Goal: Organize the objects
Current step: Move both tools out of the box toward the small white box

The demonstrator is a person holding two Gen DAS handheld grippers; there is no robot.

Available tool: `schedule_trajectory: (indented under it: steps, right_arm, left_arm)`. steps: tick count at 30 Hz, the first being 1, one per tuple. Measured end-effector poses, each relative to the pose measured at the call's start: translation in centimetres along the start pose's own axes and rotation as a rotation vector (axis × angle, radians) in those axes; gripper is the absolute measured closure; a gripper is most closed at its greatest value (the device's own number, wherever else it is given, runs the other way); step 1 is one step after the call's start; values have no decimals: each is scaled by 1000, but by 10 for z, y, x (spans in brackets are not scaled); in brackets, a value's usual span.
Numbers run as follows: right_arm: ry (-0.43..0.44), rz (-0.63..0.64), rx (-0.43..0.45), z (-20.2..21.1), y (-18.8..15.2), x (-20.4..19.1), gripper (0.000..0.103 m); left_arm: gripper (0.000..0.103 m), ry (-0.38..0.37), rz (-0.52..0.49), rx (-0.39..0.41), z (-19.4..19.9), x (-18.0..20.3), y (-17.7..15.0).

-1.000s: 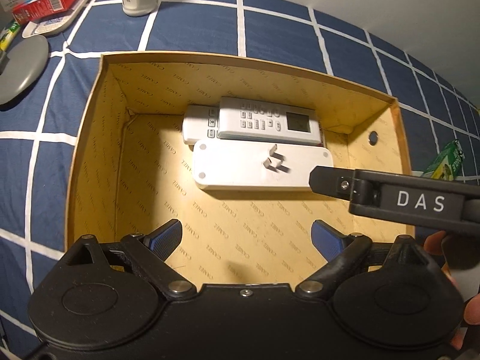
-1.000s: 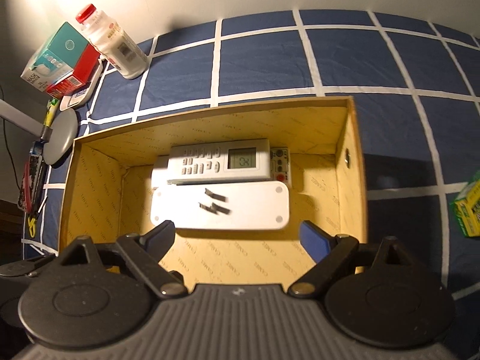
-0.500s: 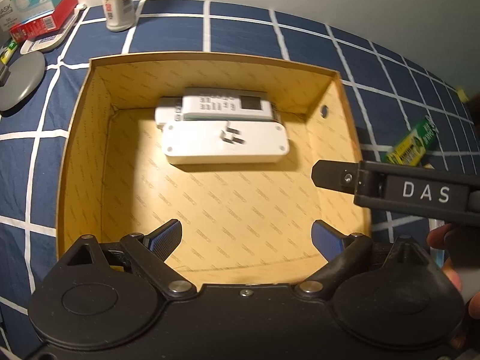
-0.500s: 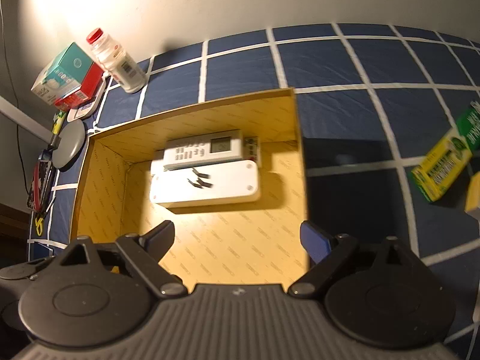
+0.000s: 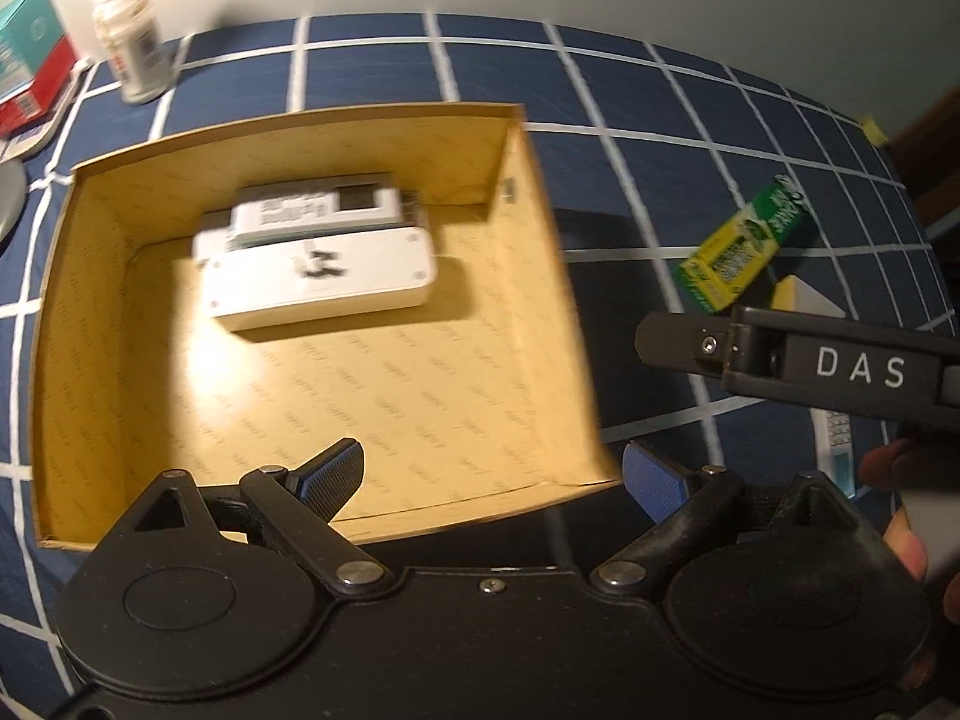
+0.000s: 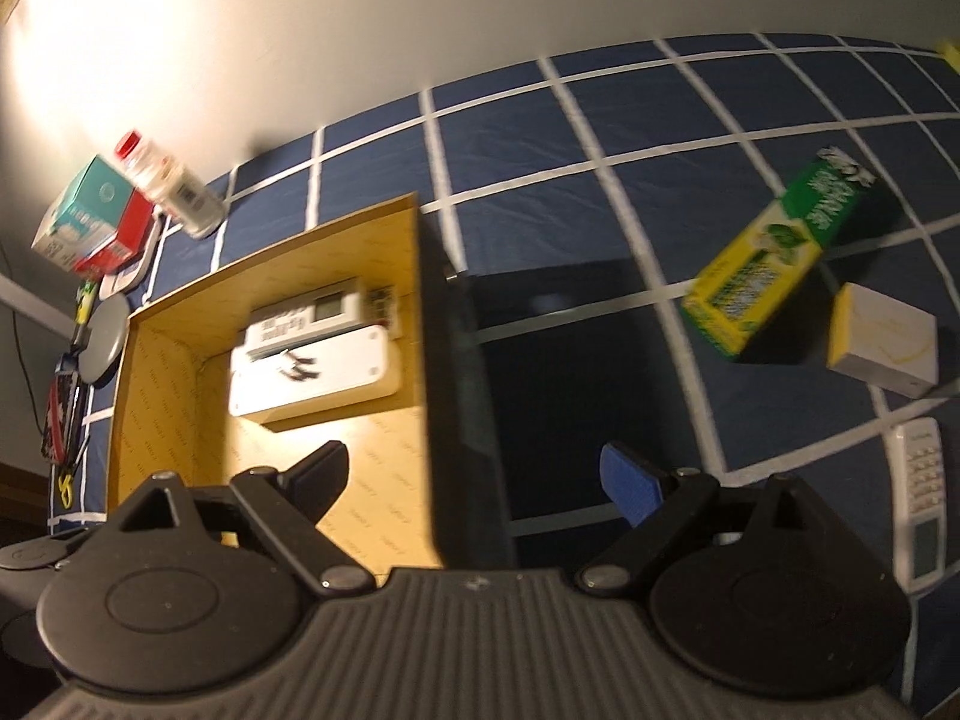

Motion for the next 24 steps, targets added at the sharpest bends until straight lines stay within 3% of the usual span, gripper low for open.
schedule_trajectory:
  steps: [24]
  right_arm:
    - [-88, -182, 77, 98, 38, 224, 12]
  left_arm:
    - [10, -64, -172, -47, -35, 228, 29]
Point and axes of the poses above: each gripper's, at about its wrist camera, not at the fingertips, and z roughly against the way its jaws point, x to its right, y to its top, the point moved 7 cm from there along -z, roughly the way its jaws point, and after that the axes turned 11 degrees about y, right-handed, at the moved point
